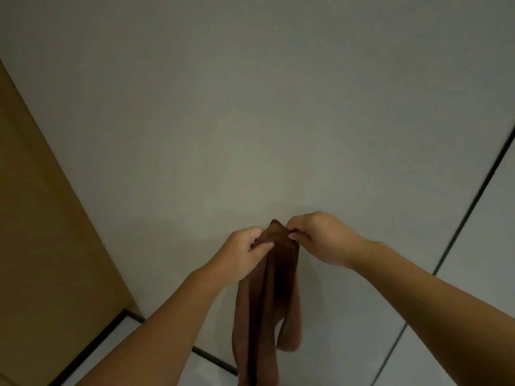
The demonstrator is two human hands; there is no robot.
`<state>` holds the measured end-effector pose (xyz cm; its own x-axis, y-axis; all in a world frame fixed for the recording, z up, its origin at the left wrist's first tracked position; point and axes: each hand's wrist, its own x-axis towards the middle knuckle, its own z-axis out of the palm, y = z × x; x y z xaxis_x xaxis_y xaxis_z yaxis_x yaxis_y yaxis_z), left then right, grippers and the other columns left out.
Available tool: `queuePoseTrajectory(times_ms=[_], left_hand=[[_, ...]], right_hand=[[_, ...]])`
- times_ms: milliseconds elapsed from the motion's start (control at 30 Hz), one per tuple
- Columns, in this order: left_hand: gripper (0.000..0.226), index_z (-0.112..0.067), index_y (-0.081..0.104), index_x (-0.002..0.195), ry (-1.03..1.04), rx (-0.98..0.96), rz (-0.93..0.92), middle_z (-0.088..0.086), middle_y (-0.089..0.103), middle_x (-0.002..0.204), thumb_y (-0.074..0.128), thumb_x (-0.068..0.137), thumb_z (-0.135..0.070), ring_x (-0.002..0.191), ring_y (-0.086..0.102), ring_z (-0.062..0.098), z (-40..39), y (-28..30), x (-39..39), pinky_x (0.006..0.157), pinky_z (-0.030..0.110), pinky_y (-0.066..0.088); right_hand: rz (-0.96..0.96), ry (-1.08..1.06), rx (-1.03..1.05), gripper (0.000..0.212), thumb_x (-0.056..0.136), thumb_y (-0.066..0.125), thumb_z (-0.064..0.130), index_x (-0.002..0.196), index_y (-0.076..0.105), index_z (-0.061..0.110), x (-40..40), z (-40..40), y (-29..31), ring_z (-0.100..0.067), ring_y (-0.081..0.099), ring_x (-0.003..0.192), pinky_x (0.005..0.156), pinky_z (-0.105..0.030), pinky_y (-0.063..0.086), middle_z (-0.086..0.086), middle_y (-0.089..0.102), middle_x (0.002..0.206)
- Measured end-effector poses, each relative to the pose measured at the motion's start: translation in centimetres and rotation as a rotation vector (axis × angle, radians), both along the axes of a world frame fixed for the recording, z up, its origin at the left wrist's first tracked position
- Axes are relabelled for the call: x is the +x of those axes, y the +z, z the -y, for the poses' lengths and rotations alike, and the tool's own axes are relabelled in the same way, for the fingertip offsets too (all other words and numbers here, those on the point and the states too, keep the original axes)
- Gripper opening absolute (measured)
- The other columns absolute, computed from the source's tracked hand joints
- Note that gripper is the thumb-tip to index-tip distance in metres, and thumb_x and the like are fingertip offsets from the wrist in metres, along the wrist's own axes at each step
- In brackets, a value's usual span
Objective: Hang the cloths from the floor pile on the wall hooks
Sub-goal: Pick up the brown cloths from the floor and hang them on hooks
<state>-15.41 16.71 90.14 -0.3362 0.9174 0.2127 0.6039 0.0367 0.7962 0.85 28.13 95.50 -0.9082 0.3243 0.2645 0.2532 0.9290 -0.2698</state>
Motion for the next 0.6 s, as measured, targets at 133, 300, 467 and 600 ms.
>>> queuePoseTrajectory(times_ms=[133,300,467,600], left_hand=[[0.020,-0.022,0.057,0.070,0.032,0.000,-0.025,-0.008,0.052,0.060,0.061,0.089,-0.023,0.053,0.047,0.005,0.1,1.4,-1.0,0.051,0.020,0.037],[0.016,-0.019,0.061,0.072,0.028,0.021,0.002,-0.007,0.054,0.062,0.063,0.088,-0.020,0.055,0.049,0.006,0.5,2.1,-1.4,0.053,0.021,0.039],[0.019,-0.024,0.059,0.069,0.024,0.039,0.011,-0.012,0.051,0.058,0.066,0.085,-0.018,0.052,0.045,0.004,0.2,2.5,-0.9,0.052,0.021,0.037],[0.021,-0.025,0.061,0.069,0.004,0.045,0.141,-0.011,0.058,0.060,0.069,0.083,-0.012,0.056,0.053,0.006,0.4,2.6,-0.5,0.056,0.021,0.043]], right_hand=[[-0.059,-0.024,-0.007,0.013,0.093,0.053,0.018,0.091,0.064,0.012,-0.5,0.2,0.3,-0.015,0.045,0.068,0.062,-0.027,0.032,0.000,0.056,0.074],[-0.094,-0.014,-0.137,0.010,0.089,0.061,0.020,0.082,0.064,0.026,-1.1,0.3,0.4,-0.013,0.056,0.068,0.065,-0.027,0.046,0.003,0.064,0.078],[-0.248,-0.034,-0.706,0.014,0.081,0.072,0.011,0.084,0.068,0.024,-1.9,1.0,1.9,-0.007,0.061,0.068,0.069,-0.020,0.049,0.000,0.068,0.077],[-0.257,-0.053,-0.630,0.019,0.082,0.068,0.003,0.073,0.067,0.019,-2.5,1.3,2.6,-0.013,0.054,0.062,0.061,-0.025,0.044,-0.003,0.061,0.067]])
